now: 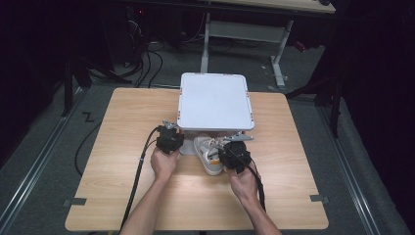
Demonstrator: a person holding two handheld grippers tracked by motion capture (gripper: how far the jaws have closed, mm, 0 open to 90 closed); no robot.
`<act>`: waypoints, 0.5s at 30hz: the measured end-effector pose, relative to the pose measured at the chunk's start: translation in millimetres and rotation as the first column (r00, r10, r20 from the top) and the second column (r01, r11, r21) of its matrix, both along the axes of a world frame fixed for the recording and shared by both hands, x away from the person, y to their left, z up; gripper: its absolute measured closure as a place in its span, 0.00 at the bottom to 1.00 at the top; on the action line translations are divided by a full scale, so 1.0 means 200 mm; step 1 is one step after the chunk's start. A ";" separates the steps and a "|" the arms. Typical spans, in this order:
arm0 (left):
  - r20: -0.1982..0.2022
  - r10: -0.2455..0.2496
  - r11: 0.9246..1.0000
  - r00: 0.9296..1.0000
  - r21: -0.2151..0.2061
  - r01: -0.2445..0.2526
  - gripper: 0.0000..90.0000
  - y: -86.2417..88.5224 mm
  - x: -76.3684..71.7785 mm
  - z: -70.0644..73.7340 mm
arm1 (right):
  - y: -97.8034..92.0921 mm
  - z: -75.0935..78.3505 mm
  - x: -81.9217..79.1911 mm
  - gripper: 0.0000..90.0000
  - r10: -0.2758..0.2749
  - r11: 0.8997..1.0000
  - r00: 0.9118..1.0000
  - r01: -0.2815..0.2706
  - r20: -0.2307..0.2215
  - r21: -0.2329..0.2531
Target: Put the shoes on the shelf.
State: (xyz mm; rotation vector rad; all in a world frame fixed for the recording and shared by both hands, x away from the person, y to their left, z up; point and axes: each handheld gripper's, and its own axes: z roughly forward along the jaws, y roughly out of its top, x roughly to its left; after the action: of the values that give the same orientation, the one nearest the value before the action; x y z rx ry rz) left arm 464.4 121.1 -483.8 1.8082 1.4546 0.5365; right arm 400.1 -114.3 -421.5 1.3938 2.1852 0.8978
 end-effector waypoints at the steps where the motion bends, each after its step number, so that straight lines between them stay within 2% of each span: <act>1: -0.001 -0.001 1.000 1.000 0.001 0.001 0.84 0.00 0.00 0.00 | 0.01 -0.01 0.02 0.81 -0.008 1.000 1.000 0.008 0.001 0.000; 8: 0.000 -0.002 1.000 1.000 -0.001 0.002 0.84 0.00 0.00 0.00 | 0.07 -0.06 0.13 0.81 -0.050 0.999 0.999 0.050 0.005 0.003; 15: -0.001 -0.007 1.000 1.000 -0.007 0.007 0.84 0.01 0.00 0.00 | 0.10 -0.08 0.18 0.79 -0.079 0.997 0.996 0.078 0.029 0.008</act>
State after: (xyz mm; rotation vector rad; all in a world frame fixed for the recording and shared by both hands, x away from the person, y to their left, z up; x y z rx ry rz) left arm 463.8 122.3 -484.2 1.8073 1.4488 0.5265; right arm 437.1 -93.9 -437.7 1.4500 2.0926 0.8919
